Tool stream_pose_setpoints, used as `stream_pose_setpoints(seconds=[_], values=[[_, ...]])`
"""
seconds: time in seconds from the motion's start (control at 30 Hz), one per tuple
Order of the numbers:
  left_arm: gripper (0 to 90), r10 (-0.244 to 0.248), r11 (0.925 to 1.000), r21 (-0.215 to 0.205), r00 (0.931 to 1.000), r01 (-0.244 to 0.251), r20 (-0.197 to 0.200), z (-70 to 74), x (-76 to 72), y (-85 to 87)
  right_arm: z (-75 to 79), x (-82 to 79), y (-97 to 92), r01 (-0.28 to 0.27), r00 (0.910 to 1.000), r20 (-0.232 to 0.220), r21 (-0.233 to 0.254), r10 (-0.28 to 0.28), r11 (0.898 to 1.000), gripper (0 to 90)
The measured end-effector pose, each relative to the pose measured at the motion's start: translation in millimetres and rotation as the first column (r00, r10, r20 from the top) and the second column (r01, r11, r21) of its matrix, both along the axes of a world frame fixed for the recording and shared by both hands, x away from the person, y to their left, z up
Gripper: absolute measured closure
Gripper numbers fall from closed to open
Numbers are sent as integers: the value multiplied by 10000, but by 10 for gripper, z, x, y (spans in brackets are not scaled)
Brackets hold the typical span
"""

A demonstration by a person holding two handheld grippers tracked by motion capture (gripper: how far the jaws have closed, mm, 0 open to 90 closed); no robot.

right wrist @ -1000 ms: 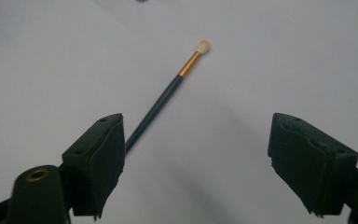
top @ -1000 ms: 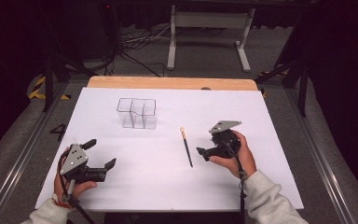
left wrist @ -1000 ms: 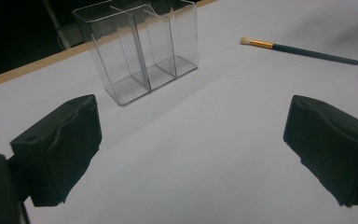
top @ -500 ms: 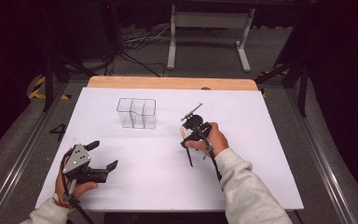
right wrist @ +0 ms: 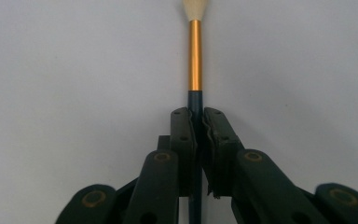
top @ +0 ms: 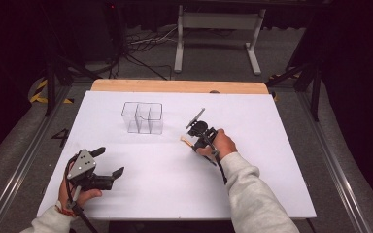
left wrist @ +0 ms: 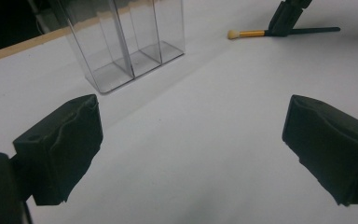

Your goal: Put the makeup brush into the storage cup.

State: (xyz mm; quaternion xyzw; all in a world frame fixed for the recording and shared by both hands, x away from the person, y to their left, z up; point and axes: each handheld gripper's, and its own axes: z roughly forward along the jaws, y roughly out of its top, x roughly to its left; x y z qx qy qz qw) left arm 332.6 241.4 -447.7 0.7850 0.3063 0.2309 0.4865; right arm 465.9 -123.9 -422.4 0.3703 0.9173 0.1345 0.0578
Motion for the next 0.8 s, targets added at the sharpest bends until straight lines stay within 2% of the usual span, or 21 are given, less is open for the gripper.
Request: stream_pose_setpoints(seconds=[0.13, 0.17, 0.2, 0.23, 0.33, 0.4, 0.43, 0.53, 0.6, 0.67, 0.73, 0.8], values=[[62, -36, 10000, -14, 10000, 36, -82, -9, 13, -6, -15, -36, -111, 18, 9998, 210, 780, -35, 9970, 839], [64, -36, 10000, -14, 10000, 36, -82, -9, 13, -6, -15, -36, -111, 18, 9998, 210, 780, -35, 9970, 839], [66, -15, 10000, -28, 10000, 14, -88, -9, 15, -4, -15, -80, -175, 27, 9986, 517, 1267, -93, 9919, 839], [66, -1, 10000, -50, 9999, 0, -114, -9, 16, -1, -15, -80, -175, 27, 9986, 517, 1267, -93, 9919, 839], [68, -40, 10000, -72, 9998, 38, -194, -15, 22, -10, 25, -155, -256, -9, 9954, 942, 2074, -190, 9783, 839], [68, -70, 10000, -50, 9998, 69, -200, -12, 20, -17, 93, -227, -311, -153, 9900, 1391, 2742, -239, 9616, 839], [68, -91, 9999, -59, 9997, 89, -223, -12, 19, -21, 93, -227, -311, -153, 9900, 1391, 2742, -239, 9616, 839], [70, -128, 9998, -133, 9996, 124, -260, -10, 24, -23, 175, -314, -366, -433, 9788, 2031, 3288, -259, 9434, 839], [71, -136, 9998, -174, 9995, 131, -290, -9, 24, -24, 216, -366, -404, -584, 9714, 2353, 3671, -319, 9284, 839], [75, -195, 9997, -181, 9994, 189, -290, -6, 23, -25, 247, -426, -443, -845, 9636, 2654, 4135, -313, 9066, 839], [77, -194, 9996, -226, 9994, 187, -299, -9, 25, -27, 258, -473, -476, -885, 9577, 2842, 4402, -452, 8935, 839], [78, -204, 9995, -250, 9992, 196, -329, -10, 26, -31, 265, -519, -514, -1114, 9477, 3154, 4706, -490, 8753, 839]])
